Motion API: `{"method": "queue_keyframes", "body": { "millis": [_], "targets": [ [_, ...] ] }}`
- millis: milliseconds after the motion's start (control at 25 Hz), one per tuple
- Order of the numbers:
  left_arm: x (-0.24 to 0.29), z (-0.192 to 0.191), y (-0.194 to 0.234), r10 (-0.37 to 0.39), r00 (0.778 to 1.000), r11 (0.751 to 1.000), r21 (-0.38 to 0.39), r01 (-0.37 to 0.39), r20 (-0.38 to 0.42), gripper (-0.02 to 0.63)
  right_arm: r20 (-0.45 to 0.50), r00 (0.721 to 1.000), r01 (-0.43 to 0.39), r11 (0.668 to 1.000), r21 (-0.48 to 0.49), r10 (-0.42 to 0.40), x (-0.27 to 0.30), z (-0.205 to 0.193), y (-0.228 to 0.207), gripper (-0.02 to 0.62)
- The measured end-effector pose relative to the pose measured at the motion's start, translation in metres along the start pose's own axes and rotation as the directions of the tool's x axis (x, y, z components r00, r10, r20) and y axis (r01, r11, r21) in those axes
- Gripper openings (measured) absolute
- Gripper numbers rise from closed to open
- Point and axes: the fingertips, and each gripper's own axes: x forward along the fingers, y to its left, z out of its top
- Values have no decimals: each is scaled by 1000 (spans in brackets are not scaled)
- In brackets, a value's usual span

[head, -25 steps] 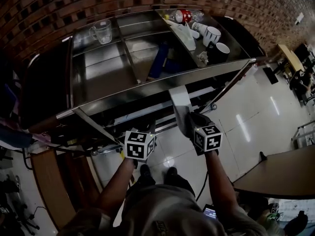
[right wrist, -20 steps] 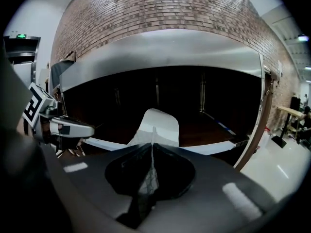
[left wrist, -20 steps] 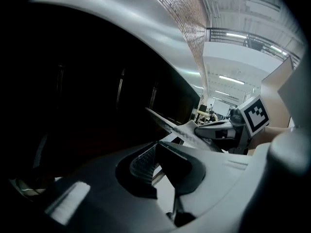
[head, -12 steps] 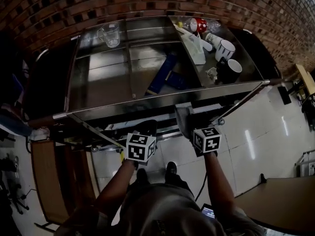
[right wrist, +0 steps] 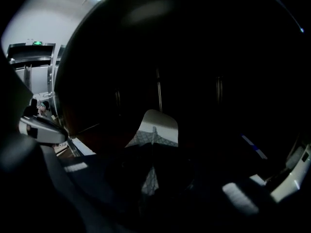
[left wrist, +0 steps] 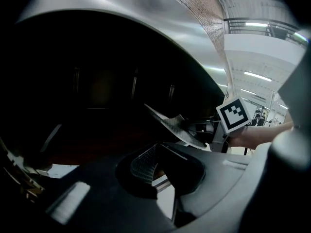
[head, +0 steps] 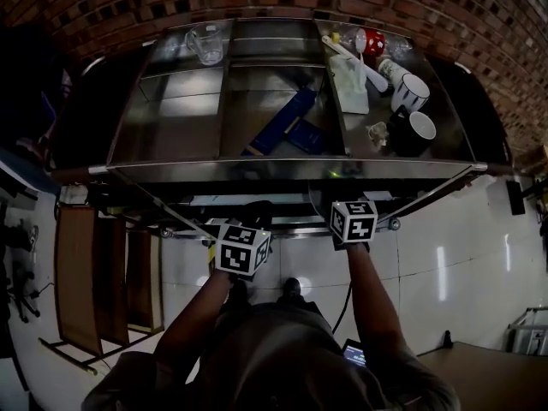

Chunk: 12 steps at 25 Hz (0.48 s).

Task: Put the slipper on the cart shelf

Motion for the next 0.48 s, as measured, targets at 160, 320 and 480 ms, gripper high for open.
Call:
{"method": "queue_keyframes", "body": {
  "millis": [160, 320, 480],
  "targets": [
    [2, 2, 1, 39, 999, 999, -10, -38, 9, 8, -18, 1000, -1, 1000, -3, 1, 20, -1, -7, 8],
    [-2, 7, 7, 69, 997, 998, -17, -69, 19, 8, -28, 1000, -3, 1000, -12, 3, 37, 1, -6, 8],
    [-8, 8, 12, 86, 996, 996, -20, -85, 23, 8, -22, 1000, 2, 1000, 1, -2, 45, -3, -4, 8]
  ]
}}
